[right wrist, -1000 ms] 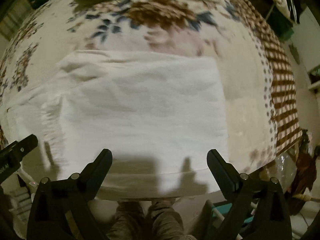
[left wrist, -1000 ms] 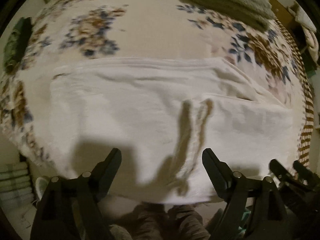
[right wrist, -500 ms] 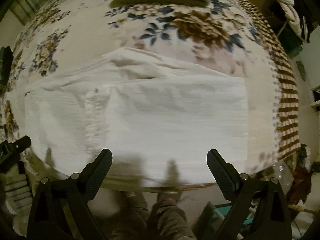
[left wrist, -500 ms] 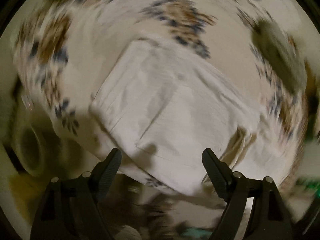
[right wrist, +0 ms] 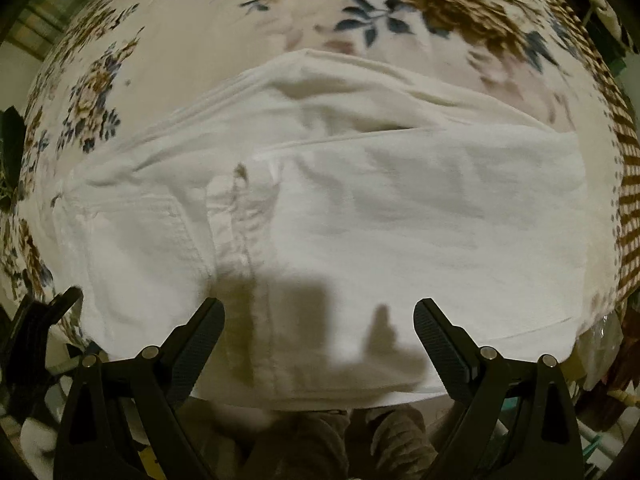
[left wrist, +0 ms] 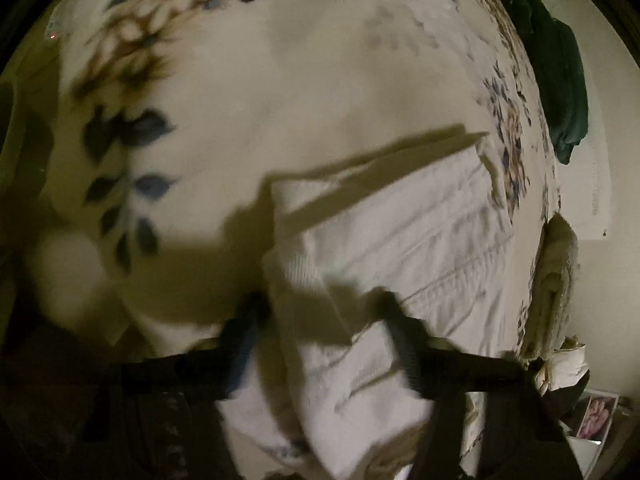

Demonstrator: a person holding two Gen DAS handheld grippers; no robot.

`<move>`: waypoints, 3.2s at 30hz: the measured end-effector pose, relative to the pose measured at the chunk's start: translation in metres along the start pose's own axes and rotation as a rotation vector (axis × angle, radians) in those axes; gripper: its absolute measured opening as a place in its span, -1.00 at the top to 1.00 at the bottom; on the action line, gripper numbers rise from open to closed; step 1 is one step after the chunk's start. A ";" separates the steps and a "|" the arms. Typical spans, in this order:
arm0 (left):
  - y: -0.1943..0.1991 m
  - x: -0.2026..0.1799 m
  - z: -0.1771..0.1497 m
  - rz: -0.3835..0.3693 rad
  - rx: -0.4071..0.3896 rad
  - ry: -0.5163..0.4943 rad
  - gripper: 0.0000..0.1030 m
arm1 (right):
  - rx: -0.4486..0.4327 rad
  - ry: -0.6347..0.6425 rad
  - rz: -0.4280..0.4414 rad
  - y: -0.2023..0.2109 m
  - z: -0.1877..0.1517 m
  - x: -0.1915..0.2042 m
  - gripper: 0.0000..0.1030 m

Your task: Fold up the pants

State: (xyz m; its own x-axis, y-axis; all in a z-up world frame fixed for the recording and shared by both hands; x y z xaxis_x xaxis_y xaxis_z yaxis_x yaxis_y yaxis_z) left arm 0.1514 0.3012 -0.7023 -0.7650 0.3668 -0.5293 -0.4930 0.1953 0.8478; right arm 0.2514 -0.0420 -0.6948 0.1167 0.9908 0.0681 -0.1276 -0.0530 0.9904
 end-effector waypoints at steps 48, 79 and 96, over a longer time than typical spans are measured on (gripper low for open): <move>0.090 -0.238 -0.154 -0.285 -0.216 -0.827 0.72 | -0.061 -0.141 -0.123 0.007 -0.032 -0.127 -0.88; -0.056 -0.288 -0.405 -0.025 0.249 -1.232 -0.41 | -0.136 -0.484 0.162 0.025 -0.028 -0.367 -0.89; -0.030 -0.233 -0.238 0.355 -0.016 -1.017 -0.58 | -0.026 -0.139 0.476 -0.009 0.064 -0.212 -0.83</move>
State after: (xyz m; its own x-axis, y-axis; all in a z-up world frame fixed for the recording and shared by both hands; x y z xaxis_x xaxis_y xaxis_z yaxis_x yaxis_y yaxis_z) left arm 0.2454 -0.0069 -0.6123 -0.1655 0.9858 0.0273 -0.3218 -0.0802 0.9434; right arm 0.2906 -0.2597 -0.7104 0.1693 0.8315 0.5291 -0.2227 -0.4907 0.8424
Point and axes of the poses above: each gripper's, at about its wrist camera, not at the fingertips, and y roughly against the way its jaws point, x to its left, z to its top, the point moved 5 cm from there along -y, roughly the way its jaws point, and after that the axes turned 5 degrees about -x, right-handed, at the moved point
